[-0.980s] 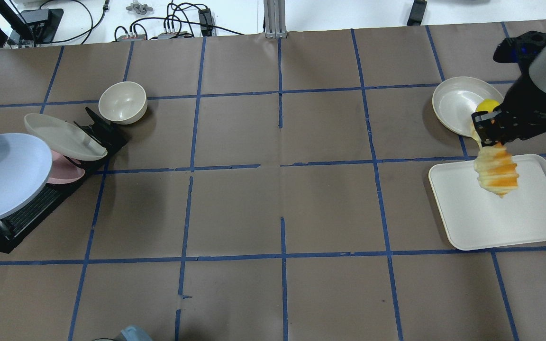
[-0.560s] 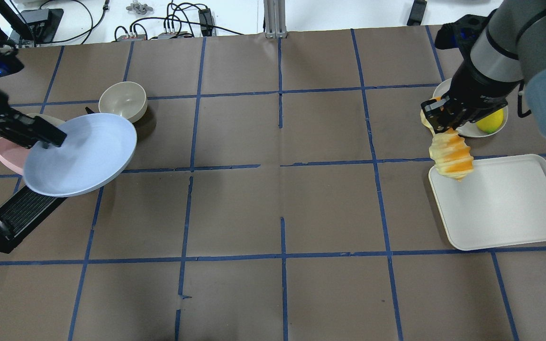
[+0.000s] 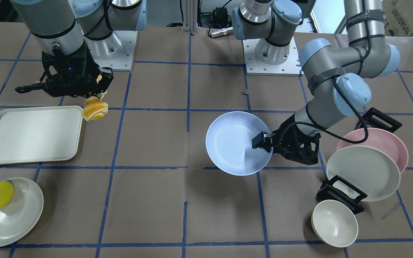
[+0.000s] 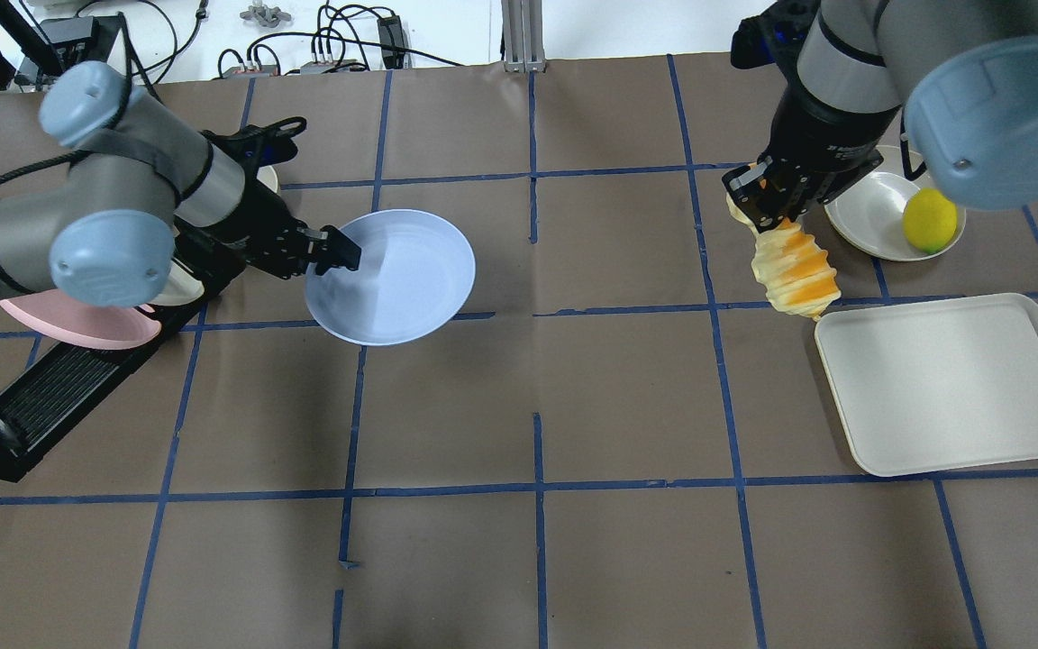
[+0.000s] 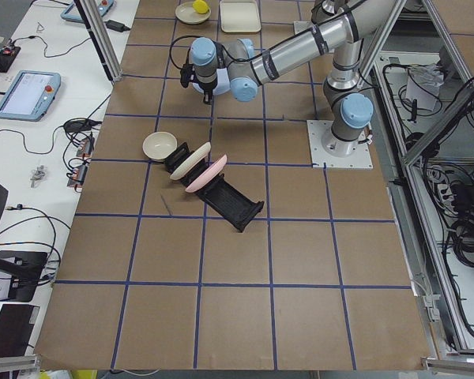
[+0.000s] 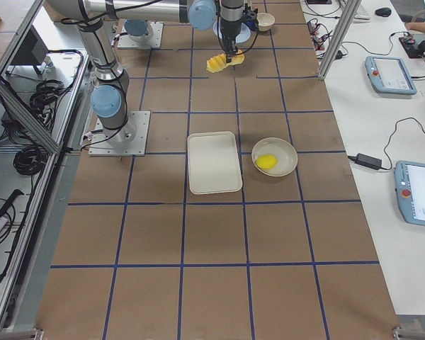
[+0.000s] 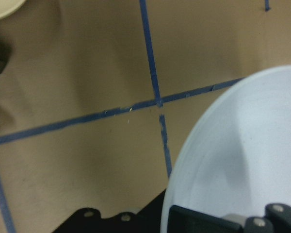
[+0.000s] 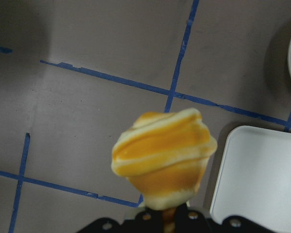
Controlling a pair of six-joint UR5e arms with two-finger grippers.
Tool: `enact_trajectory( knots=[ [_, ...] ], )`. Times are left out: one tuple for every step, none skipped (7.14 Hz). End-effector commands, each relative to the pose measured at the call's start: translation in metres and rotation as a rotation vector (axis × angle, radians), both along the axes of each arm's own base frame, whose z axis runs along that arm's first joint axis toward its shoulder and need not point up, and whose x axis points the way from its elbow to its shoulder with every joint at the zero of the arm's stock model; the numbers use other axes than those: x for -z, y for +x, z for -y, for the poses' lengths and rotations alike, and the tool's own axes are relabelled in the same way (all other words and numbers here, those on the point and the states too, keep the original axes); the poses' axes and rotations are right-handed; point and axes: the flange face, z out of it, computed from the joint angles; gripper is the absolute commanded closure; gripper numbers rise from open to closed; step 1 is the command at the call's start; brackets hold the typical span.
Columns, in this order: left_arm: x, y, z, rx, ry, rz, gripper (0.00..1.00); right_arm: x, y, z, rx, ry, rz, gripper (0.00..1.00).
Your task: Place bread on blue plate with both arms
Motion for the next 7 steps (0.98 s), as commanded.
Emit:
enact_trajectory(
  knots=[
    [0.012, -0.03, -0.002, -0.042, 0.012, 0.002, 0.95, 0.014, 0.026, 0.0, -0.037, 0.018, -0.008, 0.92],
    [0.016, -0.032, -0.002, -0.048, 0.021, 0.001, 0.95, 0.023, 0.045, 0.0, -0.052, 0.028, -0.009, 0.92],
    [0.02, -0.039, -0.004, -0.05, 0.032, 0.0, 0.95, 0.032, 0.062, 0.001, -0.087, 0.02, -0.023, 0.92],
    [0.02, -0.056, -0.007, -0.069, 0.042, 0.0, 0.95, 0.038, 0.066, 0.003, -0.097, 0.026, -0.038, 0.92],
    [0.019, -0.073, -0.009, -0.084, 0.032, 0.002, 0.95, 0.04, 0.069, 0.003, -0.103, 0.027, -0.038, 0.92],
    [0.031, -0.097, -0.013, -0.101, 0.053, 0.004, 0.95, 0.038, 0.069, 0.003, -0.103, 0.024, -0.039, 0.92],
    [0.041, -0.122, -0.011, -0.119, 0.011, -0.001, 0.95, 0.038, 0.069, 0.004, -0.103, 0.024, -0.041, 0.92]
  ],
)
